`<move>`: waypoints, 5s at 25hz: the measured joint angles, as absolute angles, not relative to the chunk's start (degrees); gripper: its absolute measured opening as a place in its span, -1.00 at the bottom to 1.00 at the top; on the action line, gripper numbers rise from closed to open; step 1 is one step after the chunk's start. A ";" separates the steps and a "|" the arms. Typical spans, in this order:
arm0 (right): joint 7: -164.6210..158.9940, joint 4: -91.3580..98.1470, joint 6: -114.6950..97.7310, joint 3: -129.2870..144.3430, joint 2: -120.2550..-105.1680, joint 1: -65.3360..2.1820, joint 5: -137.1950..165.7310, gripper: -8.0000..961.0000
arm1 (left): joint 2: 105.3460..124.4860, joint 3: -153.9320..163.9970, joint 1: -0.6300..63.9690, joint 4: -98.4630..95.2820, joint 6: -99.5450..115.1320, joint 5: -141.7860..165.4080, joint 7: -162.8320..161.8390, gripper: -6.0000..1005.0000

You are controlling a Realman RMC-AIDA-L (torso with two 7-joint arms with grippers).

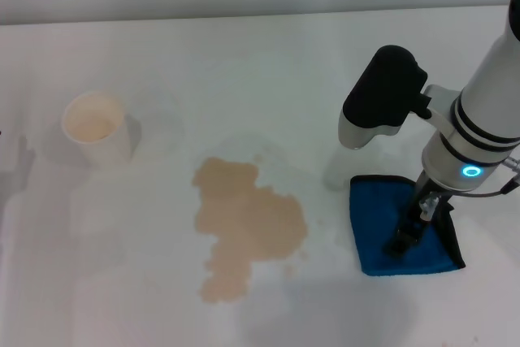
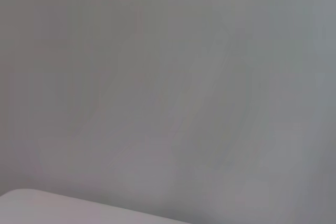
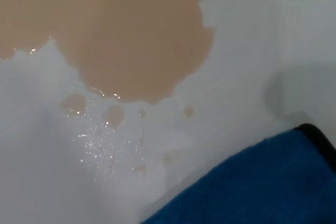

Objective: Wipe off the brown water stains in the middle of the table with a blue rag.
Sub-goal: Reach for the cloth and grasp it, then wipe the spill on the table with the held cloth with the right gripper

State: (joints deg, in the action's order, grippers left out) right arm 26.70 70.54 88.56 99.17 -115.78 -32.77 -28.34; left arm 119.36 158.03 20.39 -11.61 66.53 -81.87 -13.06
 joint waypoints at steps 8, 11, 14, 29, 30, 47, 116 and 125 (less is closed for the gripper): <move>26.72 70.17 88.09 99.16 -115.72 -32.83 -27.99 0.35 | 119.36 157.77 20.39 -11.60 66.56 -81.98 -13.09 0.74; 26.68 70.02 88.11 99.12 -115.66 -33.10 -28.00 0.19 | 119.36 157.71 20.39 -11.60 66.67 -82.00 -13.10 0.74; 26.56 69.85 88.24 98.99 -115.65 -33.35 -28.05 0.04 | 119.35 157.68 20.39 -11.60 66.78 -82.01 -13.10 0.74; 25.65 69.82 87.44 98.74 -115.85 -33.62 -28.29 -0.48 | 119.16 157.67 20.59 -11.50 66.98 -82.00 -13.09 0.74; 25.60 69.82 87.27 98.73 -115.85 -33.65 -28.33 -0.56 | 119.16 157.67 20.61 -11.49 66.98 -82.00 -13.10 0.74; 28.04 61.48 79.77 101.32 -115.93 -38.15 -40.65 -0.67 | 119.14 157.68 21.04 -11.42 67.04 -82.00 -13.15 0.74; 46.16 47.51 58.79 104.69 -115.79 -43.06 -54.98 -0.67 | 119.18 157.67 23.33 -11.29 66.56 -82.00 -13.27 0.74; 45.95 50.49 60.29 117.33 -116.24 -47.38 -65.48 -0.67 | 119.19 157.67 23.90 -11.51 66.53 -81.96 -13.27 0.74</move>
State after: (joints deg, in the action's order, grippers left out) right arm 45.95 50.49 60.29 117.33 -116.24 -47.38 -65.48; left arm 119.19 157.67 23.90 -11.51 66.53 -81.96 -13.27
